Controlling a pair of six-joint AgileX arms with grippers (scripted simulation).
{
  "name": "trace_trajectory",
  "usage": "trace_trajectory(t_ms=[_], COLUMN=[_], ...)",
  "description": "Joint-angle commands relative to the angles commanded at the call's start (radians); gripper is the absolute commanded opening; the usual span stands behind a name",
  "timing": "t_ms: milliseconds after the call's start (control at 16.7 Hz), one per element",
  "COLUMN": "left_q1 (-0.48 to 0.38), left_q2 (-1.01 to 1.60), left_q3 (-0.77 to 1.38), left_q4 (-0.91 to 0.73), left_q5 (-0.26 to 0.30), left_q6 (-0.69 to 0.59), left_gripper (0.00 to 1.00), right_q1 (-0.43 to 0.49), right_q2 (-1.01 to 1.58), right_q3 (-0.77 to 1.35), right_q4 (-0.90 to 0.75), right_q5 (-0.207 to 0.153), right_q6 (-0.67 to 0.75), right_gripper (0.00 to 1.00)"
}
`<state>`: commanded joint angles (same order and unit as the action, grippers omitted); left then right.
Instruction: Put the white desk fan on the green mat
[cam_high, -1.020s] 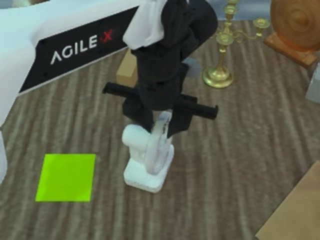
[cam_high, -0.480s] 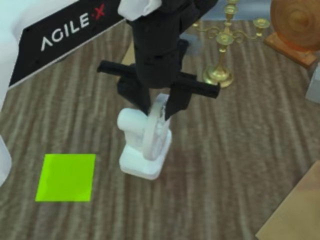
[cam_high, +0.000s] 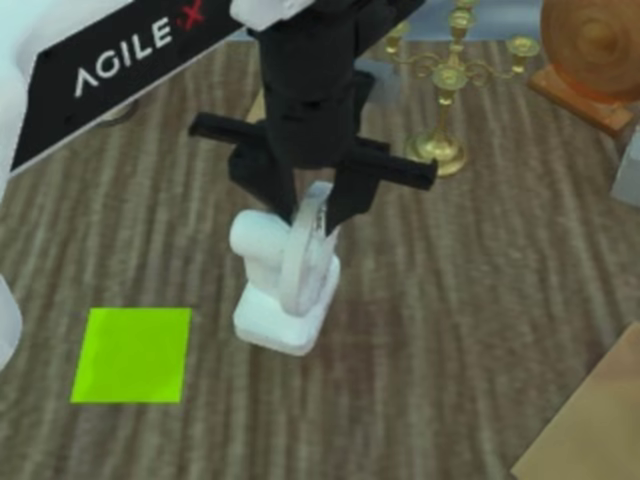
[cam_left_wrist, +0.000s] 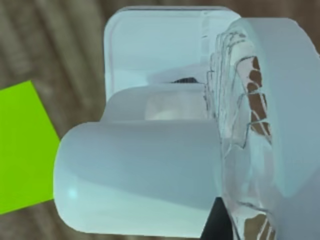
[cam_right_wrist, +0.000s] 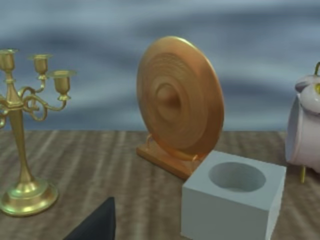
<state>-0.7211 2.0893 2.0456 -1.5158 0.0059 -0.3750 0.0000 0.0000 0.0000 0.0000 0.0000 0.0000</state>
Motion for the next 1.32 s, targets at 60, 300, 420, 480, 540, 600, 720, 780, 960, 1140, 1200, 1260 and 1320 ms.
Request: trace_trajectory(t_ms=[60, 300, 420, 480, 540, 600, 720, 780, 960, 1140, 1200, 1260, 1320], left_q1=[0.005, 0.048, 0.081, 0.1, 0.12, 0.14, 0.184, 0.206, 0.271, 0.329, 0.345, 0.358, 0.369], left_q2=[-0.005, -0.053, -0.096, -0.12, -0.147, -0.176, -0.237, -0.269, -0.363, -0.444, -0.467, -0.486, -0.502], left_q3=[-0.01, -0.088, -0.144, -0.175, -0.207, -0.242, -0.315, -0.353, -0.47, -0.576, -0.606, -0.632, -0.653], left_q4=[0.0, 0.007, 0.018, 0.025, 0.033, 0.042, 0.062, 0.073, 0.105, 0.132, 0.139, 0.146, 0.151], left_q5=[0.0, -0.001, -0.001, -0.001, -0.001, -0.001, -0.001, 0.0, 0.0, -0.001, -0.001, -0.001, -0.001], left_q6=[0.021, 0.205, 0.346, 0.428, 0.515, 0.608, 0.803, 0.902, 1.186, 1.417, 1.476, 1.523, 1.56], left_gripper=[0.0, 0.0, 0.0, 0.0, 0.0, 0.0, 0.0, 0.0, 0.0, 0.0, 0.0, 0.0, 0.0], right_q1=[0.0, 0.0, 0.0, 0.0, 0.0, 0.0, 0.0, 0.0, 0.0, 0.0, 0.0, 0.0, 0.0], right_q2=[0.0, 0.0, 0.0, 0.0, 0.0, 0.0, 0.0, 0.0, 0.0, 0.0, 0.0, 0.0, 0.0], right_q3=[0.0, 0.0, 0.0, 0.0, 0.0, 0.0, 0.0, 0.0, 0.0, 0.0, 0.0, 0.0, 0.0], right_q4=[0.0, 0.0, 0.0, 0.0, 0.0, 0.0, 0.0, 0.0, 0.0, 0.0, 0.0, 0.0, 0.0], right_q5=[0.0, 0.0, 0.0, 0.0, 0.0, 0.0, 0.0, 0.0, 0.0, 0.0, 0.0, 0.0, 0.0], right_q6=[0.0, 0.0, 0.0, 0.0, 0.0, 0.0, 0.0, 0.0, 0.0, 0.0, 0.0, 0.0, 0.0], right_gripper=[1.0, 1.0, 1.0, 1.0, 1.0, 1.0, 1.0, 1.0, 1.0, 1.0, 1.0, 1.0, 1.0])
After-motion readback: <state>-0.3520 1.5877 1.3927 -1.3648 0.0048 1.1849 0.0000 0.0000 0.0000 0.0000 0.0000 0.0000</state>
